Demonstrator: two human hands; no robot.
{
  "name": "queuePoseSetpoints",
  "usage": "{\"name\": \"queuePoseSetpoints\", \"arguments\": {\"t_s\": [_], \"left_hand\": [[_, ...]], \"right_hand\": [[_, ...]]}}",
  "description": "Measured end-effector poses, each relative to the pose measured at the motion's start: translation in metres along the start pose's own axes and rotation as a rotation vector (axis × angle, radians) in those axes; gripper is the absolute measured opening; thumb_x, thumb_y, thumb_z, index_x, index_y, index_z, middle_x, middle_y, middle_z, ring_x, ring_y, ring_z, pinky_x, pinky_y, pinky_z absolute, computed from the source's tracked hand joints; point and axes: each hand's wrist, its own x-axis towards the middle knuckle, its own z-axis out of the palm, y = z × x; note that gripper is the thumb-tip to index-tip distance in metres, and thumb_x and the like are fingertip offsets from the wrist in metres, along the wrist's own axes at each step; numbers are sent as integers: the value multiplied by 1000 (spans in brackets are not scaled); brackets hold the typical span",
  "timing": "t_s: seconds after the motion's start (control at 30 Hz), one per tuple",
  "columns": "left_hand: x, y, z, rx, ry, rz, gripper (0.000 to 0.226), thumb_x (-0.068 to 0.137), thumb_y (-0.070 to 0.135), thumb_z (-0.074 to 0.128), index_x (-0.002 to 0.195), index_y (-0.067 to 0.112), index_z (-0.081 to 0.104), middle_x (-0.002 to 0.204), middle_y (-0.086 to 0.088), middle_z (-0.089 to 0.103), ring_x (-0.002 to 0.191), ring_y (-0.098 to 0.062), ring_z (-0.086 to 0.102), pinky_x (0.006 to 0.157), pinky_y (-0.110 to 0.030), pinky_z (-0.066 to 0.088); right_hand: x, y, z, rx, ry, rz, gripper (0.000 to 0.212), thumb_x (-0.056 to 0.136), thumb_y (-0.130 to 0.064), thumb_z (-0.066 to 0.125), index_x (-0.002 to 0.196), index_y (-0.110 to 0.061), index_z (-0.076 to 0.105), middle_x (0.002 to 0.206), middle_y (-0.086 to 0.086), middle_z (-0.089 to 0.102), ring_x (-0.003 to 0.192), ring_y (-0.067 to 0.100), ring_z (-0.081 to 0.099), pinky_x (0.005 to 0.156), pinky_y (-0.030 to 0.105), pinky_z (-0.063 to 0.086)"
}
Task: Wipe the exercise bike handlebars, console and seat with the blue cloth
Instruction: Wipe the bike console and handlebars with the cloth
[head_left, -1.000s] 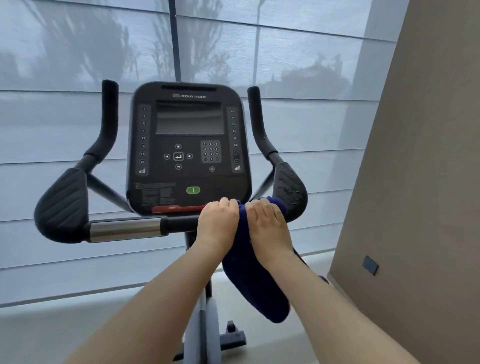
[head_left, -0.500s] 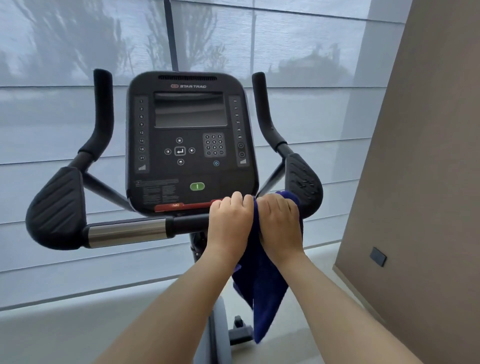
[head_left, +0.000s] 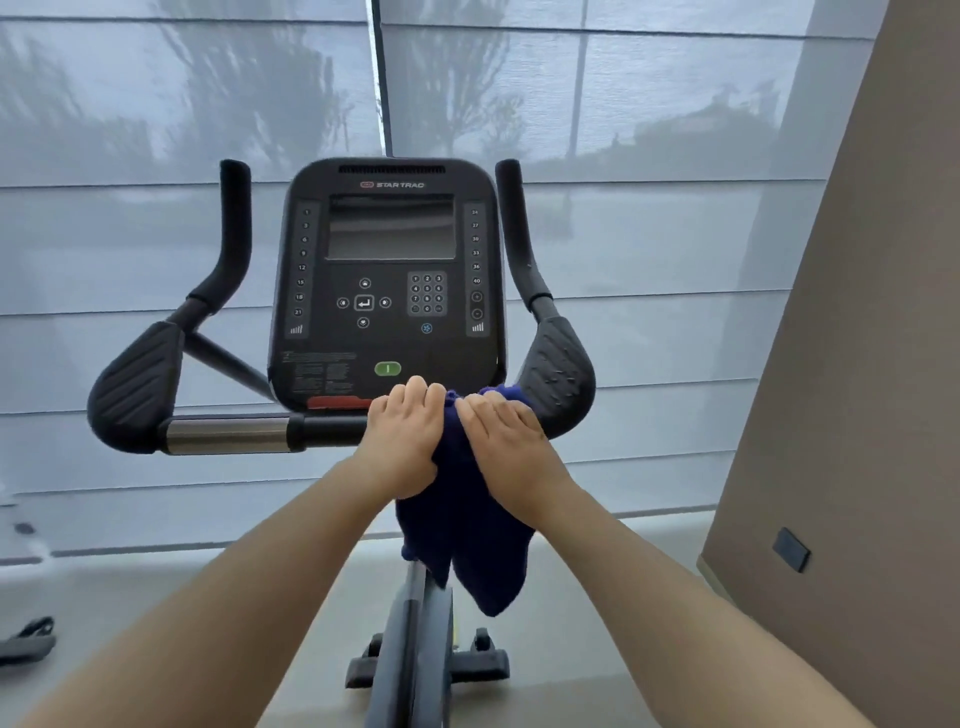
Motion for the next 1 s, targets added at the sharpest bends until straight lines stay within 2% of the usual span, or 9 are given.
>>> {"name": "queuePoseSetpoints", "arguments": {"t_s": [0.1, 0.23, 0.37, 0.43, 0.53, 0.67, 0.77, 0.83, 1.0], "left_hand": [[-11, 19, -10, -2, 50, -6, 68, 75, 21, 55, 136, 15, 26, 127, -5, 31, 114, -24, 33, 95, -31, 25], [1, 66, -34, -106, 283, -96, 65, 79, 24, 58, 138, 11, 32, 134, -11, 34, 118, -29, 34, 100, -35, 22], [13, 107, -49, -20, 471, -149, 60, 75, 24, 69, 127, 4, 50, 131, -22, 47, 119, -39, 47, 98, -46, 38], [17, 119, -46, 111, 324, -79, 62, 80, 32, 65, 134, 9, 44, 139, -16, 42, 128, -32, 42, 105, -41, 32], [21, 124, -19, 53, 37, -88, 68, 93, 42, 44, 148, 16, 13, 157, -5, 9, 143, -20, 10, 114, -32, 7], [27, 125, -3, -42, 4, -175, 77, 94, 47, 38, 148, 14, -5, 157, -2, -11, 144, -18, -9, 116, -33, 2], [35, 123, -4, -48, -11, -196, 76, 94, 50, 36, 148, 15, -5, 157, -2, -13, 143, -19, -11, 117, -35, 2], [37, 123, -3, -58, -21, -193, 74, 95, 50, 34, 148, 16, -5, 157, -2, -13, 143, -18, -12, 115, -34, 0], [46, 117, -5, -117, -29, -165, 64, 97, 44, 27, 148, 16, 0, 157, -3, -12, 143, -16, -13, 117, -33, -2]], "right_hand": [[-4, 36, -23, 109, -11, -156, 40, 78, 3, 64, 118, 3, 59, 117, 16, 64, 111, 32, 60, 94, 41, 49], [1, 80, -53, 181, 12, -184, 39, 76, 10, 59, 115, 8, 58, 110, 20, 64, 102, 36, 60, 84, 46, 53], [9, 120, -72, 164, 116, -138, 28, 84, 3, 56, 111, 4, 61, 115, 18, 61, 110, 33, 56, 90, 43, 49], [10, 135, -73, 139, 91, -55, 24, 89, -3, 52, 111, 0, 61, 127, 16, 55, 121, 31, 48, 96, 42, 42], [0, 141, -67, 174, 44, 0, 25, 89, -5, 52, 111, -1, 61, 130, 16, 52, 118, 34, 50, 86, 43, 46], [-27, 132, -50, 262, 59, -114, 28, 82, -5, 57, 109, 0, 63, 116, 18, 61, 104, 34, 61, 80, 41, 55], [-47, 128, -29, 360, -42, -102, 54, 93, -13, 48, 142, 1, 30, 148, 17, 34, 136, 26, 33, 113, 32, 27], [-50, 128, -18, 472, -106, -30, 58, 99, -19, 34, 148, -7, 5, 158, 7, 7, 145, 17, 7, 116, 23, 3], [-30, 126, -9, 509, -63, 43, 56, 100, -19, 29, 148, -7, 4, 158, 6, 6, 145, 15, 5, 114, 20, 2]]}}
